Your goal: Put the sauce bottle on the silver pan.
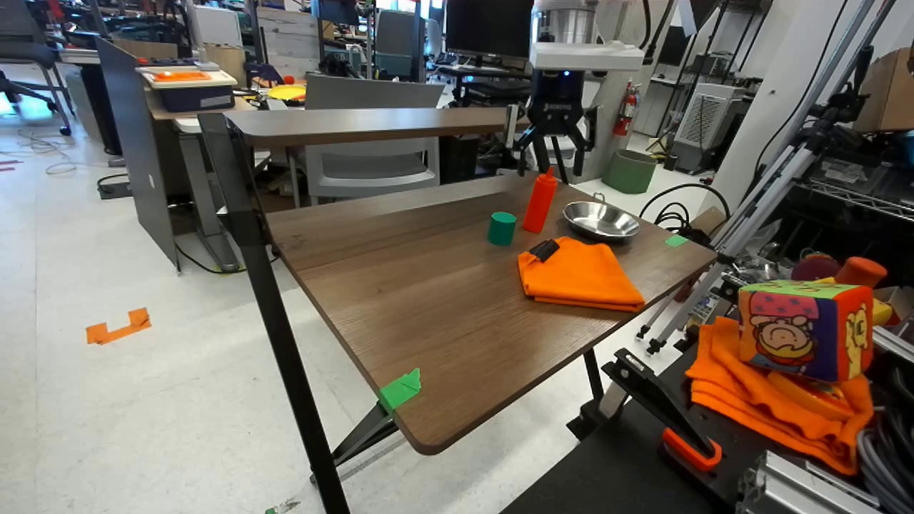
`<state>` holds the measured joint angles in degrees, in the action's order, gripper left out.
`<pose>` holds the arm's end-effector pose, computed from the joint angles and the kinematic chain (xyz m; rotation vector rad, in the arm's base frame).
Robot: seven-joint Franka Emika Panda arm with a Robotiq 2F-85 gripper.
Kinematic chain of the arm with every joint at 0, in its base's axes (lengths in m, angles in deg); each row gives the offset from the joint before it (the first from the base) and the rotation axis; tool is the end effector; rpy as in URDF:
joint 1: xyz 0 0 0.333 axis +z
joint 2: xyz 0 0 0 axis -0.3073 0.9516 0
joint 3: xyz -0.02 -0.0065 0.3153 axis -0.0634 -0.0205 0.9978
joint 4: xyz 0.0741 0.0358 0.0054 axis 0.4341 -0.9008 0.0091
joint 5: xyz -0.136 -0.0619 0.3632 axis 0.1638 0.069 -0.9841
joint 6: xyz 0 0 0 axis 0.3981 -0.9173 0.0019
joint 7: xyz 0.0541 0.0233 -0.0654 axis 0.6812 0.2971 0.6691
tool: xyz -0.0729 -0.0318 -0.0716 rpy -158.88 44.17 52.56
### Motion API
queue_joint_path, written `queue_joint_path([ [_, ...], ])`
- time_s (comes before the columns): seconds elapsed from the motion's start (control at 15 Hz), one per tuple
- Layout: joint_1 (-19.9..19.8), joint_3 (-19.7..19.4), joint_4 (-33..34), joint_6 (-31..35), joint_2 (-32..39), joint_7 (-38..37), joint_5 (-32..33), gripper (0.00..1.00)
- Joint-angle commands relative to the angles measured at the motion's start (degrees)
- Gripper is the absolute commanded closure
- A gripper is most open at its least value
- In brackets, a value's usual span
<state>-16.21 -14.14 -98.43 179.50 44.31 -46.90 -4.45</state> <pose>0.6713 -0.0442 0.2015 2.9381 -0.8202 -0.2748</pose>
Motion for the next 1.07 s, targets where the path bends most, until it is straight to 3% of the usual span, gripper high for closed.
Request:
queue_joint_path([
  [0.0, 1.44, -0.93, 3.82, -3.31, 2.49, -1.50, 1.67, 0.24],
  [0.13, 1.68, -1.19, 4.77, -4.12, 3.34, -1.78, 2.37, 0.32],
  [0.6, 1.81, -1.86, 7.28, -8.66, 4.44, -1.75, 4.56, 0.85],
  [1.0, 3.14, -0.71, -2.50, -3.06, -8.74, 3.72, 7.60, 0.86],
])
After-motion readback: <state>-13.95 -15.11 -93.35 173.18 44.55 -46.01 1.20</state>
